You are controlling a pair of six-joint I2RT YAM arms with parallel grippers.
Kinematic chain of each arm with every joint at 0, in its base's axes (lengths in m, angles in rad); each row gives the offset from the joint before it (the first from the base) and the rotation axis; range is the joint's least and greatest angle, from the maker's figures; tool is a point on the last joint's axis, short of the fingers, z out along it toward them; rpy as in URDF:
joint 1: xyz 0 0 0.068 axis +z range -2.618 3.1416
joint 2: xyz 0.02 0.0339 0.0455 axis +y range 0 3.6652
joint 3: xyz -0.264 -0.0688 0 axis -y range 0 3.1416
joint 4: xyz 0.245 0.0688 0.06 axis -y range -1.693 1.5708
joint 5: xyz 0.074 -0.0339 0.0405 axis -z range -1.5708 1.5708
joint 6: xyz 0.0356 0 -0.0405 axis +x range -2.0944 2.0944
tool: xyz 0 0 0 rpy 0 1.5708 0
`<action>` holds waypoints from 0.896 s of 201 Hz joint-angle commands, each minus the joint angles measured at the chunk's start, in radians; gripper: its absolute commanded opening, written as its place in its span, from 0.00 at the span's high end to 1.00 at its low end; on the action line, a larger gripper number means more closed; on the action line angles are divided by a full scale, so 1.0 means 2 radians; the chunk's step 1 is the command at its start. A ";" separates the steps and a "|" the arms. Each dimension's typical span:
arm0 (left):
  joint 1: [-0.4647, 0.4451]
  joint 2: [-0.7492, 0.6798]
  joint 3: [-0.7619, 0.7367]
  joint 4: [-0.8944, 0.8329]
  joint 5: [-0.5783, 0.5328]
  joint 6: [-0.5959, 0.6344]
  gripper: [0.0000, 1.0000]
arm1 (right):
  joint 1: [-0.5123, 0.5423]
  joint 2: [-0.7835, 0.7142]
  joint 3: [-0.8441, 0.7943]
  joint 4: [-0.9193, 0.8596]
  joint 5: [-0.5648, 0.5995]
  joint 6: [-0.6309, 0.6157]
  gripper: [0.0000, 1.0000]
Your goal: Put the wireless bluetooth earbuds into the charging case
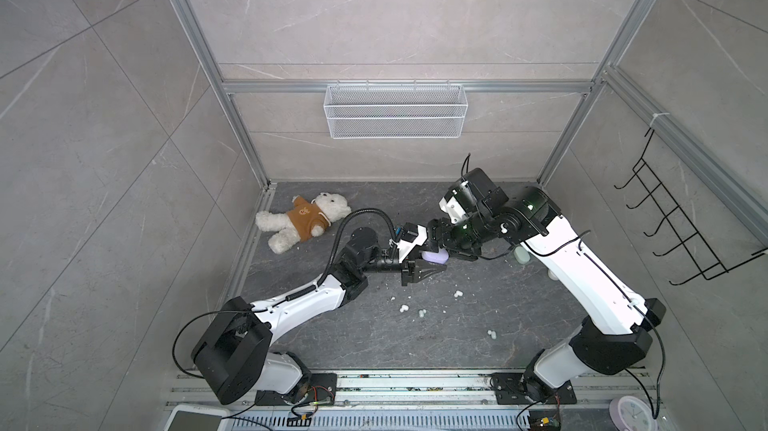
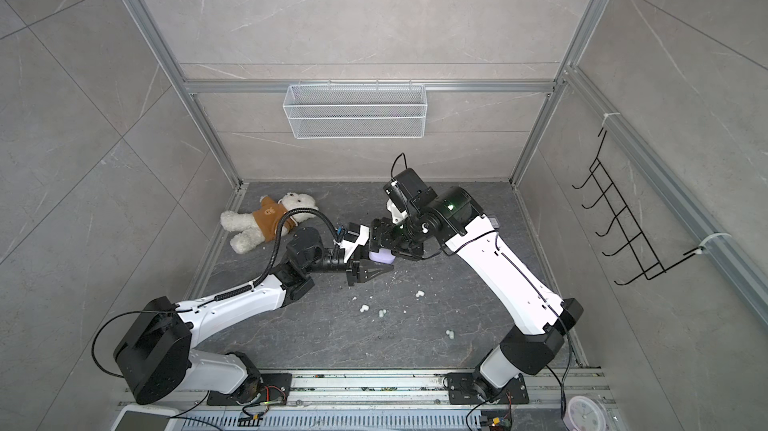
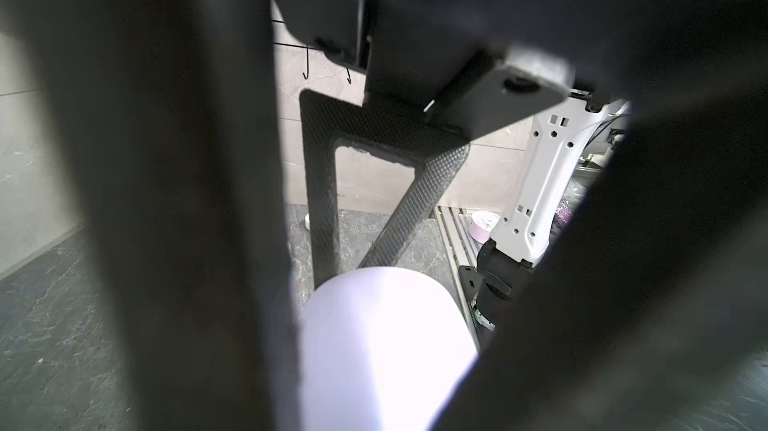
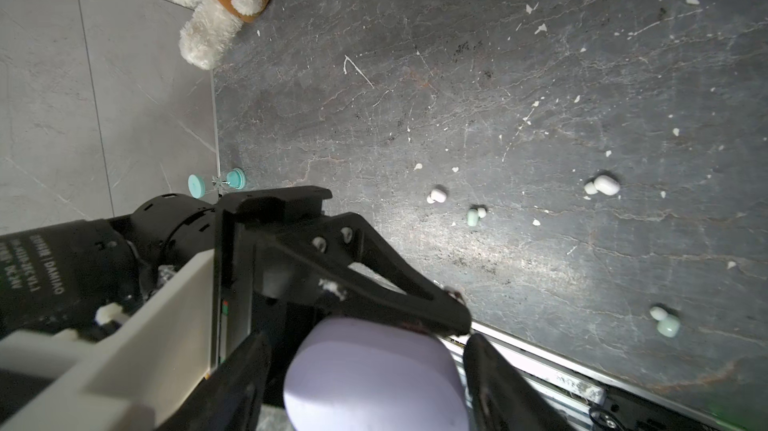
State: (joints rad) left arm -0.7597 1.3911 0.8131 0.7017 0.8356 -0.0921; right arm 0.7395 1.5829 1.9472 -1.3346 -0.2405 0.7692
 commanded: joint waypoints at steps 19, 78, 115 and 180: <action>-0.001 -0.019 0.016 0.007 -0.008 0.023 0.67 | 0.002 0.002 -0.013 0.001 -0.007 0.006 0.35; -0.002 -0.015 0.017 0.004 -0.010 0.024 0.67 | 0.005 0.003 -0.016 0.004 -0.015 0.008 0.48; -0.002 -0.014 0.020 -0.004 -0.013 0.026 0.64 | 0.005 0.001 -0.016 0.007 -0.010 0.008 0.54; -0.001 -0.014 0.010 -0.018 -0.048 0.020 0.18 | -0.031 -0.044 -0.067 0.010 0.025 0.002 0.56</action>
State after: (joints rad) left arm -0.7597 1.3861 0.8135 0.6598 0.7841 -0.0700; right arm 0.7219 1.5616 1.8675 -1.3193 -0.2321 0.7746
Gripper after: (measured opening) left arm 0.763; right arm 0.621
